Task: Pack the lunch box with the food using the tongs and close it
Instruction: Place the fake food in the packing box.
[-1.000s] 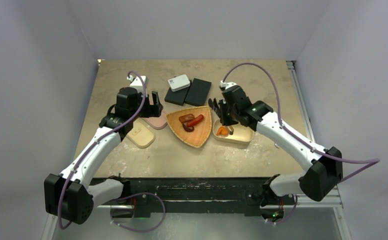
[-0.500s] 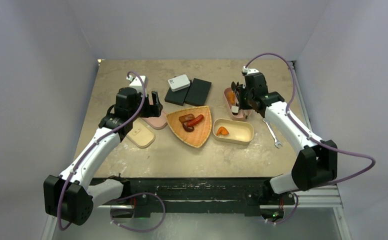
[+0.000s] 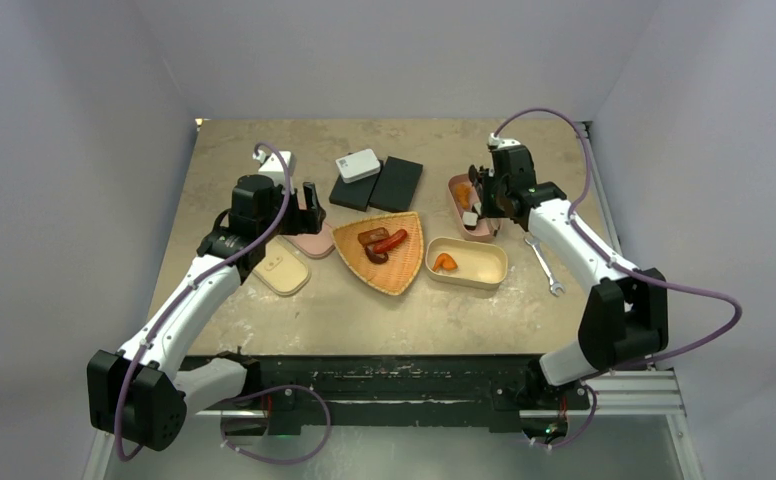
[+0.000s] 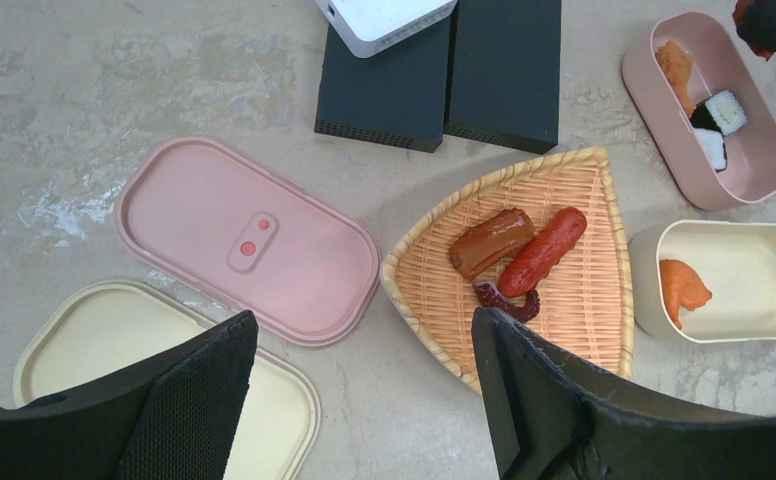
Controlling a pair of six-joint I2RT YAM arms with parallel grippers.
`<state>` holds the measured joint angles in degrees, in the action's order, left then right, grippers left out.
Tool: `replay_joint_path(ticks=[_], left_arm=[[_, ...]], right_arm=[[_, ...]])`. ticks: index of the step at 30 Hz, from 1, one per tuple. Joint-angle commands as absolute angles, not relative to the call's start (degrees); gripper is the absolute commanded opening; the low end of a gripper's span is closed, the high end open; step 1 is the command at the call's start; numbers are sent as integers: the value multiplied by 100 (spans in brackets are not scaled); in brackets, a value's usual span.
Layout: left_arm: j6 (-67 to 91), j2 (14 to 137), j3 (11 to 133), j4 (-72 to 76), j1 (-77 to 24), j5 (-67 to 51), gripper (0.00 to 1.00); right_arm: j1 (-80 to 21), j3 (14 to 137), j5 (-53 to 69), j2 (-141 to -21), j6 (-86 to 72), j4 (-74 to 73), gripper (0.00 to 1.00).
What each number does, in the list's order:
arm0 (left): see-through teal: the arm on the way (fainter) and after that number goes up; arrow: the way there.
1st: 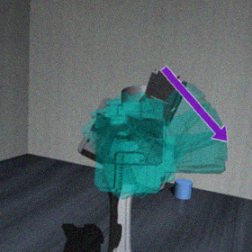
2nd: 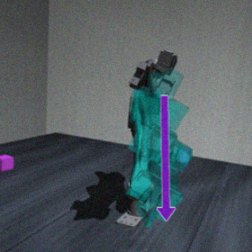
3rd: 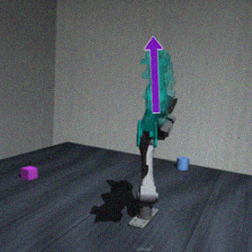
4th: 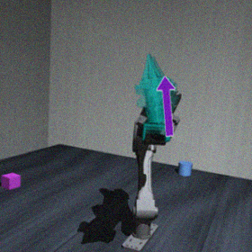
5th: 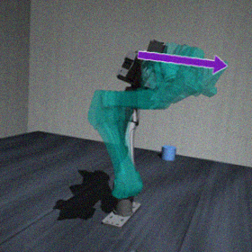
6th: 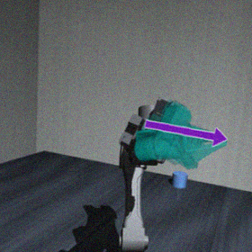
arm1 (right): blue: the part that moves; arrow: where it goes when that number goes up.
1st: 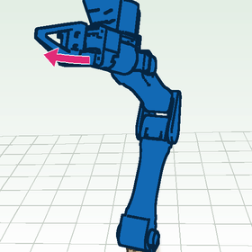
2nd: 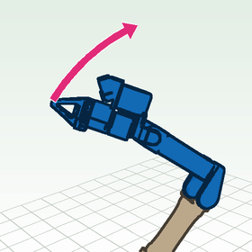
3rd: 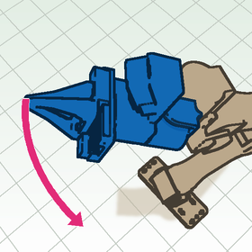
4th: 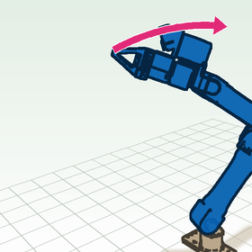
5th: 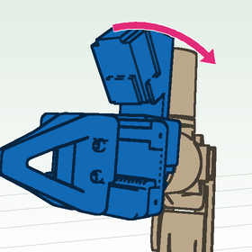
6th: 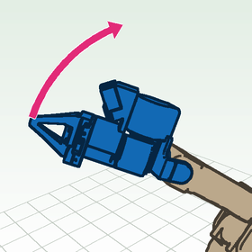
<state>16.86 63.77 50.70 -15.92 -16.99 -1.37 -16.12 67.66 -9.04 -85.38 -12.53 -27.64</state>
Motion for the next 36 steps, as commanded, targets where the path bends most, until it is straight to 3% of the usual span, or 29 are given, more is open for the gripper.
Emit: replay_joint_path(ticks=[1, 17, 30, 36], left_arm=[[1650, 6312, 5036, -1424, -1705, -229, 78], [1652, 6346, 5036, -1433, -1705, -237, 78], [1648, 6337, 5038, -1432, -1705, -181, 78], [1652, 6361, 5029, -1425, -1705, -176, 78]], right_arm=[[-1538, 6720, -876, -8636, -1174, -2458, 7], [-1512, 6626, -791, -8723, -1157, -2367, 29], [-1516, 6846, -794, -8418, -1073, -2590, 28], [-1644, 6737, -67, -7708, -1070, -2887, 27]])
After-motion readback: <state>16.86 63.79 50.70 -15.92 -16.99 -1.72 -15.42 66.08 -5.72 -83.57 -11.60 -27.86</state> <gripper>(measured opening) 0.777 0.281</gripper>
